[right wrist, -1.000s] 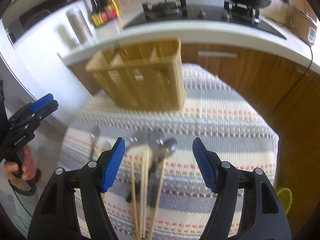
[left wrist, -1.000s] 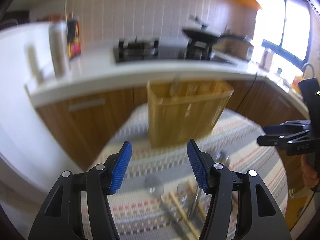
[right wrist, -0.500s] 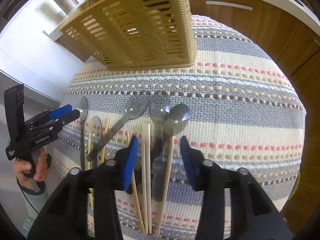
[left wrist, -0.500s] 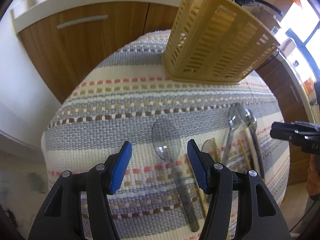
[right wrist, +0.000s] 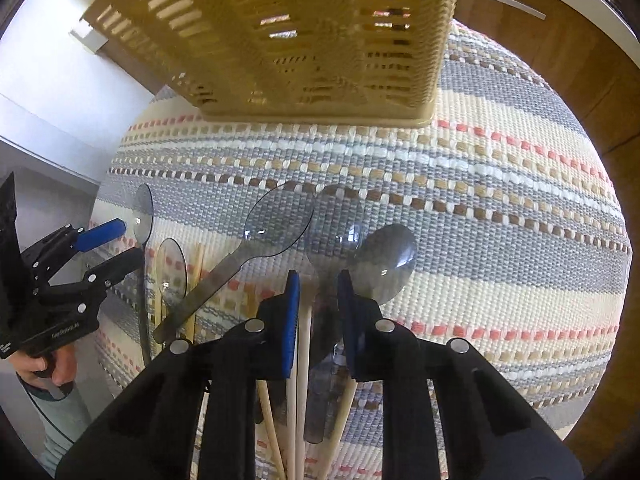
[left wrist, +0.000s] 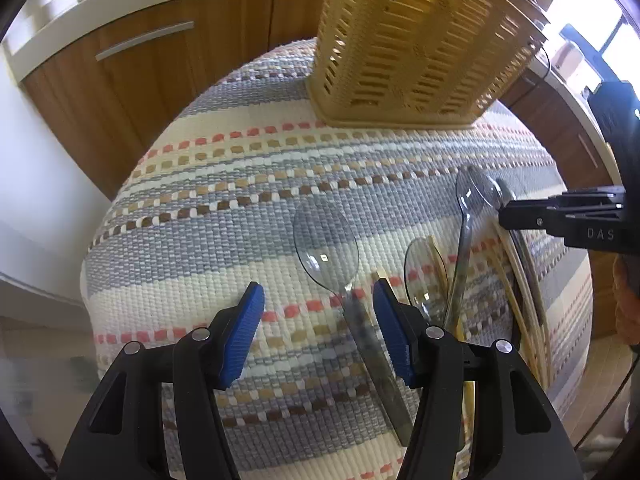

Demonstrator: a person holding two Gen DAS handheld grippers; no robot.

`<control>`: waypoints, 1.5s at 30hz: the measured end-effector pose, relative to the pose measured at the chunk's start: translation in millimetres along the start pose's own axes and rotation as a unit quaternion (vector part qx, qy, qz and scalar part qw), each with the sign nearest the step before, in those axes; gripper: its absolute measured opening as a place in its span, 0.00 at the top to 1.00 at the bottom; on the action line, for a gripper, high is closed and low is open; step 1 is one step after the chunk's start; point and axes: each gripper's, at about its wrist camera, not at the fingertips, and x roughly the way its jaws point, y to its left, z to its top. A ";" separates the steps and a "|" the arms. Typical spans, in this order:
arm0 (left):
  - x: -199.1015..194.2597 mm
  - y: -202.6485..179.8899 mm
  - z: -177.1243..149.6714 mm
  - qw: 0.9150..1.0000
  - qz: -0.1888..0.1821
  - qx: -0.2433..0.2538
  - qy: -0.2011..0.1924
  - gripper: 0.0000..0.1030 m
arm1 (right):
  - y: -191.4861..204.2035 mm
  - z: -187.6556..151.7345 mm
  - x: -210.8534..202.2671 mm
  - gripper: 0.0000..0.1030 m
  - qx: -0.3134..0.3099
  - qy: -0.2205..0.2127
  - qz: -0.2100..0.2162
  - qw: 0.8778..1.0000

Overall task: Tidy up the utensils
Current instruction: 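Grasp a clear spoon with the right tool while the left tool grasps another clear spoon, then carry both clear spoons to the yellow caddy and release them inside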

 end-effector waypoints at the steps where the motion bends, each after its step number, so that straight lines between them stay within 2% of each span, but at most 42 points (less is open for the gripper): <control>1: 0.8 -0.8 -0.3 1.000 0.002 0.002 0.000 0.47 | 2.0 0.2 1.8 0.83 0.000 0.001 -0.001 1.000; 4: 1.6 -2.9 0.5 1.000 0.005 0.001 -0.002 0.46 | 3.2 2.8 10.1 0.83 0.002 0.012 0.001 1.000; 13: 13.1 -17.3 16.7 0.999 0.036 0.016 0.007 0.46 | 5.9 3.3 14.2 0.84 -0.019 0.001 0.018 1.000; 15: 16.6 -22.7 21.2 0.999 0.045 0.018 0.006 0.45 | 1.1 -1.1 10.4 0.90 -0.024 -0.006 0.019 1.000; 21: 23.5 -34.5 27.2 0.997 0.075 0.034 0.002 0.45 | -9.4 -8.1 5.1 0.91 -0.034 -0.018 0.042 0.998; 22: 23.8 -36.7 27.3 0.996 0.081 0.038 -0.001 0.47 | -14.1 -12.6 2.7 0.91 -0.035 -0.018 0.044 0.998; 25: 21.4 -37.6 27.6 0.996 0.081 0.040 -0.007 0.67 | -17.9 -17.0 -2.4 0.91 -0.037 -0.028 0.053 0.998; 30: 12.5 -26.0 22.7 0.998 0.062 0.025 -0.020 0.68 | -22.3 -20.5 -26.1 0.91 -0.040 -0.055 0.070 0.995; 38: -34.6 -18.4 11.8 0.996 0.021 0.004 -0.091 0.68 | -20.9 -30.6 -64.7 0.91 -0.061 -0.103 0.092 0.989; 43: -80.4 -25.9 10.9 0.985 -0.011 0.002 -0.175 0.68 | -17.5 -46.0 -102.1 0.91 -0.089 -0.167 0.120 0.975; 45: -101.2 -27.7 14.2 0.977 -0.021 0.005 -0.210 0.68 | -15.8 -47.7 -124.0 0.91 -0.099 -0.201 0.145 0.964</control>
